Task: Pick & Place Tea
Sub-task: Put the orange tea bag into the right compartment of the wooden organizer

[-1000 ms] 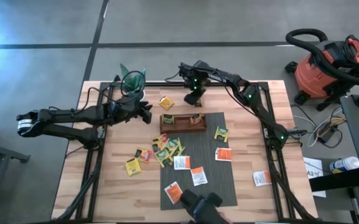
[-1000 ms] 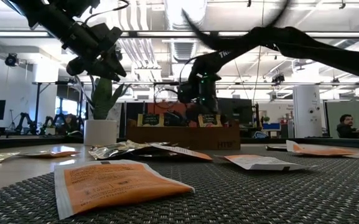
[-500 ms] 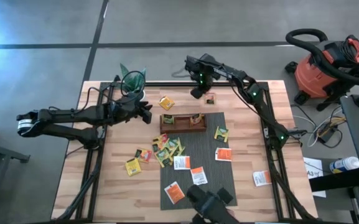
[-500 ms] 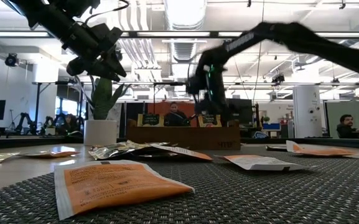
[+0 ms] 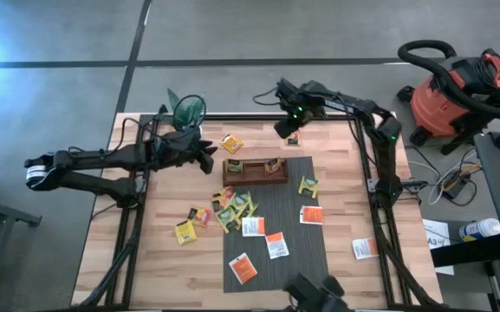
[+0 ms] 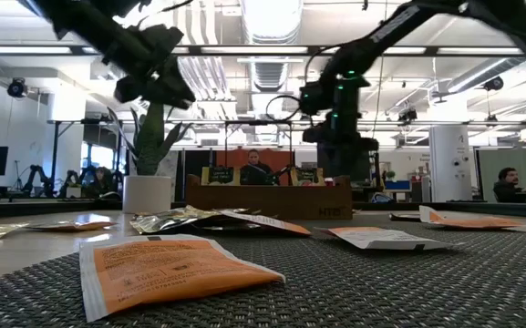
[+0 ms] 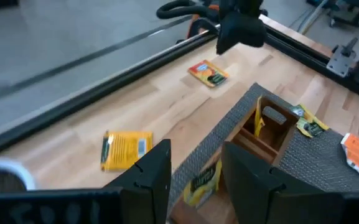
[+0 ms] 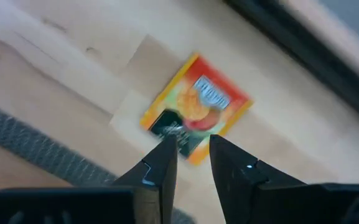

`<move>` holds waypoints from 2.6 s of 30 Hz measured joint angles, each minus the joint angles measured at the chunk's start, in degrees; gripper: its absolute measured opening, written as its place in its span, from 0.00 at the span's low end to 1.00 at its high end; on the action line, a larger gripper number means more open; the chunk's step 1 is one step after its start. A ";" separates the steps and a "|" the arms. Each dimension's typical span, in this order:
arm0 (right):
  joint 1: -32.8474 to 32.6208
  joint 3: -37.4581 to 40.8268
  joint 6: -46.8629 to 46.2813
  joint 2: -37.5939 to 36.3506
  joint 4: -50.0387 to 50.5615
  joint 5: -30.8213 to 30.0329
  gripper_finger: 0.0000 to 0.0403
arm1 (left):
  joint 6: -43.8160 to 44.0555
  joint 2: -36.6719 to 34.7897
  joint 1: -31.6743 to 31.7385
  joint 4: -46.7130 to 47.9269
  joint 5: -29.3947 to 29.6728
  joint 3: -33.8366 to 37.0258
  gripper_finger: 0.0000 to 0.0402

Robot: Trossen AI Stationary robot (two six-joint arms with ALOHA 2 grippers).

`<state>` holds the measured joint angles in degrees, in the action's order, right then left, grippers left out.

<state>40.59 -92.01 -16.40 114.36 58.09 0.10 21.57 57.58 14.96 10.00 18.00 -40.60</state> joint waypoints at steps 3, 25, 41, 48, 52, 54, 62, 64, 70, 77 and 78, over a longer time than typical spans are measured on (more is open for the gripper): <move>0.89 7.24 -2.53 -4.06 -7.06 0.31 0.20 | -4.13 3.86 0.58 0.14 -0.44 -3.36 0.34; 5.63 7.69 3.08 5.14 -4.71 2.97 0.17 | -6.67 19.04 0.68 15.18 -3.83 -28.36 0.34; 4.85 9.53 -6.62 -5.84 -3.80 2.37 0.11 | -11.38 27.67 1.57 14.92 -9.86 -38.13 0.34; 4.62 16.59 -9.38 -17.45 -4.58 -1.56 0.11 | -10.92 39.76 6.96 20.75 -29.38 -51.39 0.34; 5.01 24.40 -13.18 -22.54 -6.60 0.29 0.11 | -10.62 47.56 8.78 22.34 -34.06 -59.16 0.34; 4.96 28.25 -15.32 -24.96 -9.09 1.81 0.11 | -11.21 51.15 9.05 22.98 -34.14 -62.51 0.34; 5.36 41.07 -23.37 -30.82 -19.40 3.39 0.11 | -15.06 63.55 9.07 23.10 -34.45 -71.48 0.34; 5.66 43.21 -24.19 -31.32 -23.69 5.19 0.11 | -15.33 65.53 9.07 23.40 -34.46 -72.29 0.34; 6.67 45.24 -24.74 -28.10 -32.59 9.49 0.11 | -15.59 67.69 9.44 22.99 -33.56 -72.69 0.34; 6.94 40.95 -20.57 -19.51 -33.46 9.40 0.11 | -13.19 67.63 9.78 23.34 -33.00 -72.69 0.34; 6.94 40.34 -20.06 -18.58 -33.28 9.42 0.11 | -12.85 67.42 9.75 23.60 -33.00 -72.69 0.34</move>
<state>47.53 -51.67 -36.46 95.77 24.81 9.52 8.71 124.99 24.70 33.60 -15.00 -113.30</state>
